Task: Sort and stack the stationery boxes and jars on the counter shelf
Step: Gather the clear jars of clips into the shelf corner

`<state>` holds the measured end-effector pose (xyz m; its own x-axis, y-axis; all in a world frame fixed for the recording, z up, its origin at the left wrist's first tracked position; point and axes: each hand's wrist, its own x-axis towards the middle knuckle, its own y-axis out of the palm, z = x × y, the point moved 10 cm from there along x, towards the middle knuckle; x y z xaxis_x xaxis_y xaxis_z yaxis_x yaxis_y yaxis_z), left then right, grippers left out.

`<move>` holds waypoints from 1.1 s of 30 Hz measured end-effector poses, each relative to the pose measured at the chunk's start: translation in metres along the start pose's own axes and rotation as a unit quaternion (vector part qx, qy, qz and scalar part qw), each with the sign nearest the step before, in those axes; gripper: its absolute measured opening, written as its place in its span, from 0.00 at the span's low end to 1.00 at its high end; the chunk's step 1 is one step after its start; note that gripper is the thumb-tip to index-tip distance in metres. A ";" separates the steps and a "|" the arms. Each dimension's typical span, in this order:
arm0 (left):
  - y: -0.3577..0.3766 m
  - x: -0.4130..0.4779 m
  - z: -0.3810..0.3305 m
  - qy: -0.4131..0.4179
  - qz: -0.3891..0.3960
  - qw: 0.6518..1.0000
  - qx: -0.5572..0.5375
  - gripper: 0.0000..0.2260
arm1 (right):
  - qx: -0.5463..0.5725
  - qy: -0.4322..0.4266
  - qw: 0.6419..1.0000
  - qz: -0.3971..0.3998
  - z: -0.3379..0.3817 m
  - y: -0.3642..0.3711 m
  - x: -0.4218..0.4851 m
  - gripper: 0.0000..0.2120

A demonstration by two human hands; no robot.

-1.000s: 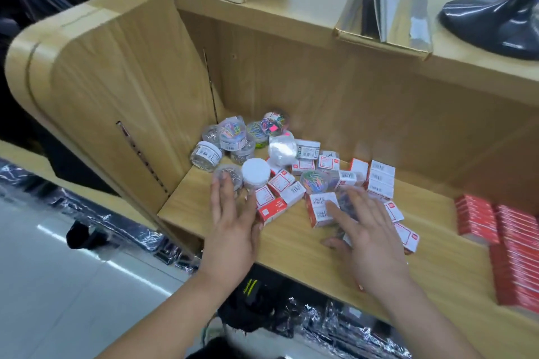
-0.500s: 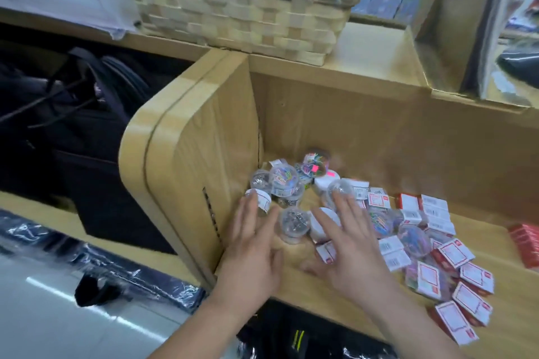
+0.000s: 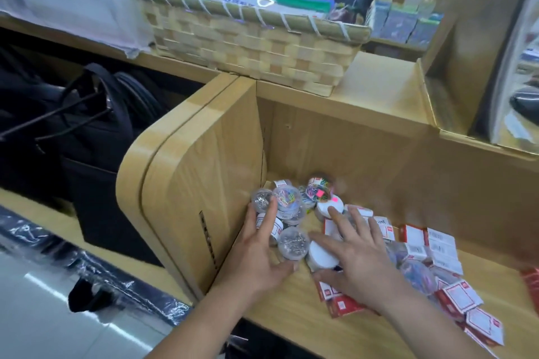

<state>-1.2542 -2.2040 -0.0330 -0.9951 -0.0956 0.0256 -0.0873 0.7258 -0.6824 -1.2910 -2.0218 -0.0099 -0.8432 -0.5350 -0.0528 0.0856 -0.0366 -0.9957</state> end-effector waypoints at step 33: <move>0.033 -0.049 -0.020 0.031 -0.063 0.997 -0.019 0.43 | 0.220 0.344 0.899 -0.158 -0.152 -0.027 -0.061 0.22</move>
<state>-1.2091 -2.1619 -0.0425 -0.9769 -0.1458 0.1563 -0.2127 0.7366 -0.6420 -1.3219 -1.8600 0.0084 -0.9783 0.2032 0.0417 -0.1414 -0.5062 -0.8508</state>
